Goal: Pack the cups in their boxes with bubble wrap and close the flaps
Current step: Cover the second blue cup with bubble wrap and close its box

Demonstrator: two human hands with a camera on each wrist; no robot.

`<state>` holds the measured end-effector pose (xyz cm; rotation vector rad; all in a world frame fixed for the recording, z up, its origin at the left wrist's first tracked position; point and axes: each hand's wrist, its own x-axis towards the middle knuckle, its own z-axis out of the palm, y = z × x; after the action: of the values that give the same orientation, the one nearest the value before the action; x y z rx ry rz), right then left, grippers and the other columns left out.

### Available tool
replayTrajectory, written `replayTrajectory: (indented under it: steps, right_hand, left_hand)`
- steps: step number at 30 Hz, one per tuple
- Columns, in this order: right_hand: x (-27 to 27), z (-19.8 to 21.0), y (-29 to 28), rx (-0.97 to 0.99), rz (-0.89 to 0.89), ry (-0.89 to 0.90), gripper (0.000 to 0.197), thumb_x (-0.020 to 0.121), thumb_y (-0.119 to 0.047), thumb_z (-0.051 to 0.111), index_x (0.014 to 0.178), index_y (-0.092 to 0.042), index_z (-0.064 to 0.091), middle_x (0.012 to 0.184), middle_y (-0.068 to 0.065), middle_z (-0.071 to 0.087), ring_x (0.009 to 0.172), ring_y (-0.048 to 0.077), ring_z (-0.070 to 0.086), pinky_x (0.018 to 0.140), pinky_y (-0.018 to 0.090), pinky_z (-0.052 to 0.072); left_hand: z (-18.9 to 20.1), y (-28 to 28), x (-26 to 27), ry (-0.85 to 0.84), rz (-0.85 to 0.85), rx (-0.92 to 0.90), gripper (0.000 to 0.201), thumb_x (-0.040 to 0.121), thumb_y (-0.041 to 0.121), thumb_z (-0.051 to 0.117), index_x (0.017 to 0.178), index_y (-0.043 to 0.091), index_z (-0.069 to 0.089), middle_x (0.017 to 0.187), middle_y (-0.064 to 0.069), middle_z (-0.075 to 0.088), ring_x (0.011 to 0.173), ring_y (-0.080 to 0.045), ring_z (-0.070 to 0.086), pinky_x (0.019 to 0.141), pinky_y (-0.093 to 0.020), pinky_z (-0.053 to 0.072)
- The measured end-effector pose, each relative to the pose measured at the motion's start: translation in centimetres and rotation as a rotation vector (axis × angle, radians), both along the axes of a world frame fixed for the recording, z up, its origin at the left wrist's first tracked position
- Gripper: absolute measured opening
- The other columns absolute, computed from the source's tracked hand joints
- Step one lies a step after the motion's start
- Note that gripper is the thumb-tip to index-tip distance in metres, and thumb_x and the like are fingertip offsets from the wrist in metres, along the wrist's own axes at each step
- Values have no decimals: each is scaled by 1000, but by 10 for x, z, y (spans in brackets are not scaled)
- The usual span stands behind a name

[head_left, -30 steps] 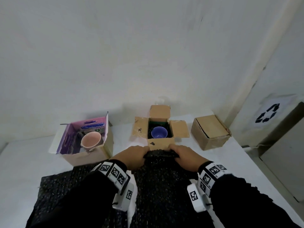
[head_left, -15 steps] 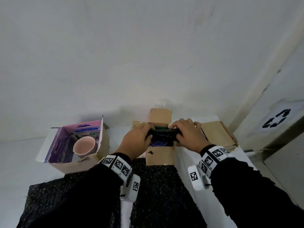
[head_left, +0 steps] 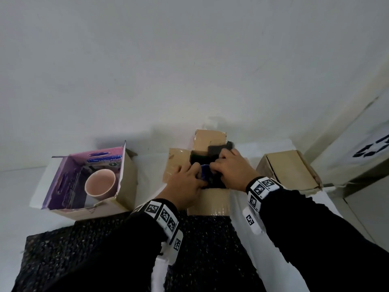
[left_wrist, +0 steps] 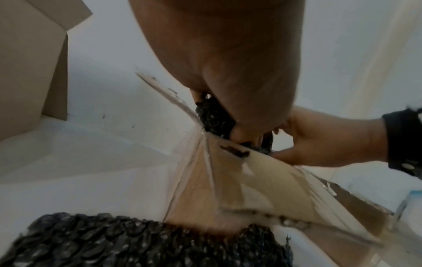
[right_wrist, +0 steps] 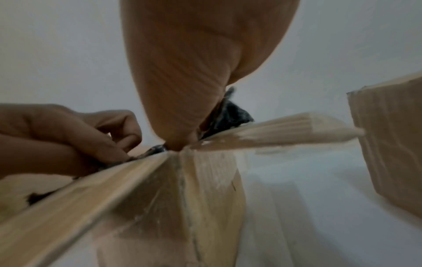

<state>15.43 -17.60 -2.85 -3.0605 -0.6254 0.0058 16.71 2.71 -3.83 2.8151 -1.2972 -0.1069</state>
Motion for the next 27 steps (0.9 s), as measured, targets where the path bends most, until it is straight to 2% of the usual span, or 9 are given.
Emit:
replayTrajectory:
  steps: [3,6,8,10,14,17,20,22,27]
  right_hand:
    - [-1,1,3,-211,-13,68,31,71,-40,47,93,-26,63,79,-4,66,87,22,48,79,36,32]
    - [-1,6,12,-278,-13,128,30,72,-45,45,87,-28,64,77,-3,61,85,19,52,82,35,32]
    - [-1,10,16,-293,-20,162,20,76,-43,52,84,-29,64,75,-6,58,83,17,54,87,35,34]
    - [0,13,17,-311,-12,159,10,85,-34,53,82,-29,61,75,-7,60,81,17,59,91,36,36]
    - [1,6,18,-204,-58,157,16,92,-22,51,106,-24,59,89,1,67,86,24,63,82,35,40]
    - [-3,-3,14,-108,-83,33,35,76,-17,66,106,-18,50,101,9,58,92,28,54,68,34,39]
    - [-4,1,7,-114,-160,-44,53,61,-21,68,110,-16,49,111,10,47,99,28,43,75,36,39]
    - [-3,4,3,-104,-193,-1,52,63,-28,67,111,-15,52,114,9,47,102,29,44,78,36,38]
    - [-2,-2,7,-3,-123,-53,21,66,-8,67,83,-13,56,83,8,60,75,28,56,63,30,32]
  left_hand:
    - [4,-7,5,92,45,-34,35,91,20,50,122,30,63,114,-1,48,96,-23,53,76,-33,41]
    - [8,-11,7,101,39,-82,25,91,12,52,113,19,62,117,0,49,88,-23,59,64,-30,42]
    - [6,-7,5,106,-15,-95,24,92,21,48,105,16,67,114,-2,50,86,-21,57,71,-34,49]
    - [1,-3,3,81,-67,-73,41,91,40,37,99,18,71,106,-1,52,88,-18,49,78,-38,47]
    - [-2,-5,-1,5,-88,69,41,96,47,37,118,22,60,107,-1,61,95,-20,55,78,-36,45]
    - [-3,-8,-8,-30,-51,61,33,96,43,42,109,19,61,102,-3,66,90,-23,60,73,-34,44]
    - [-10,-11,-18,-181,-29,19,42,89,44,37,81,20,71,89,-2,63,83,-22,54,70,-35,41]
    - [-16,-14,-23,-183,-17,-23,41,88,42,38,80,18,69,87,-3,62,81,-22,54,69,-35,41]
    - [-22,-14,-31,-106,54,-15,31,87,40,43,98,19,63,75,-3,69,65,-23,61,65,-33,43]
